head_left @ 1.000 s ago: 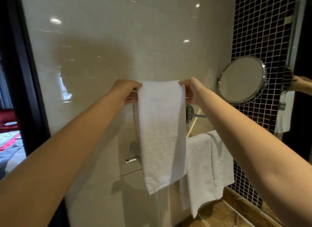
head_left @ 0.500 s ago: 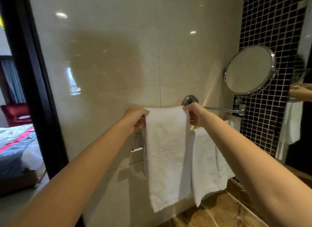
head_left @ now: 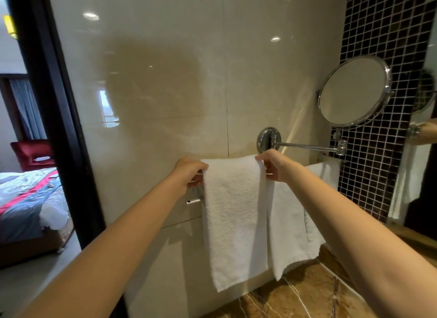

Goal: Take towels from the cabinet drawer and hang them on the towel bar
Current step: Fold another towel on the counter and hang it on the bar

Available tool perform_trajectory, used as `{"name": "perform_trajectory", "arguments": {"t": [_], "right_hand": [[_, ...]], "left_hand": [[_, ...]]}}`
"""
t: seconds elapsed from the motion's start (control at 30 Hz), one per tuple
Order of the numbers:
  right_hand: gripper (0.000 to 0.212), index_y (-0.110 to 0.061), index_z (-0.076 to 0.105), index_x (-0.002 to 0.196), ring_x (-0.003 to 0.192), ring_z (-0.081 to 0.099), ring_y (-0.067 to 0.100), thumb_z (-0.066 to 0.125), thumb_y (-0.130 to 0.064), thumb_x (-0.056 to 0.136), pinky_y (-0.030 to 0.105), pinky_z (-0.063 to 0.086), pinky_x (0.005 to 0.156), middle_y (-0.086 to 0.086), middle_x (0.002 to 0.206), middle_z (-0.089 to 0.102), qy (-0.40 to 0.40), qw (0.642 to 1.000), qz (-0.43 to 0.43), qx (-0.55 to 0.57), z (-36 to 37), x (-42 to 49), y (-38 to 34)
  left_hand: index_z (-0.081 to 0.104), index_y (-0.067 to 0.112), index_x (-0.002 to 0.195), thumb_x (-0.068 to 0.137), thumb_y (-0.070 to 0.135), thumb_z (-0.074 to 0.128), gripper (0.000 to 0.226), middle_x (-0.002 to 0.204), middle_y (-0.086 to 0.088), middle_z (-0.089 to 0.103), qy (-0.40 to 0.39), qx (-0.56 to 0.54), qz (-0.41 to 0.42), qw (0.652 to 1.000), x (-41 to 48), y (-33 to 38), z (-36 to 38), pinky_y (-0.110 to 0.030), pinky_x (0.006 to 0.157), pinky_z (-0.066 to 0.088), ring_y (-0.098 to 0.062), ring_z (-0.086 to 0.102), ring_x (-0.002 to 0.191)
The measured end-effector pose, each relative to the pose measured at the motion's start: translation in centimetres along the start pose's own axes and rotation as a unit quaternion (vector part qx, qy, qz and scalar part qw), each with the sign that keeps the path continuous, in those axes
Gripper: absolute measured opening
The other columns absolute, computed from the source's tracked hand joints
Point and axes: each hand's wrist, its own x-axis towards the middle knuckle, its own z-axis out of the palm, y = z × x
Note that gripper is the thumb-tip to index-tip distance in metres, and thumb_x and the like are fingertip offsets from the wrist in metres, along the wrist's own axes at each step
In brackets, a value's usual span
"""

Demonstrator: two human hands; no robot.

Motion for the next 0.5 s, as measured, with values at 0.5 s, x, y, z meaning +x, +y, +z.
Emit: {"name": "perform_trajectory", "arguments": {"t": [0.5], "right_hand": [[0.025,-0.002,0.055,0.111,0.085,0.053,0.024,0.059,-0.014,0.089,0.033,0.049,0.080,0.011,0.097,0.051,0.006,0.999,-0.007,-0.042,-0.1,-0.8,1.4]], "left_hand": [[0.056,0.006,0.068,0.084,-0.004,0.057,0.019,0.065,-0.008,0.056,0.012,0.062,0.022,0.998,-0.4,-1.5,0.3,-0.016,0.036,0.036,-0.011,0.057,0.045]]}}
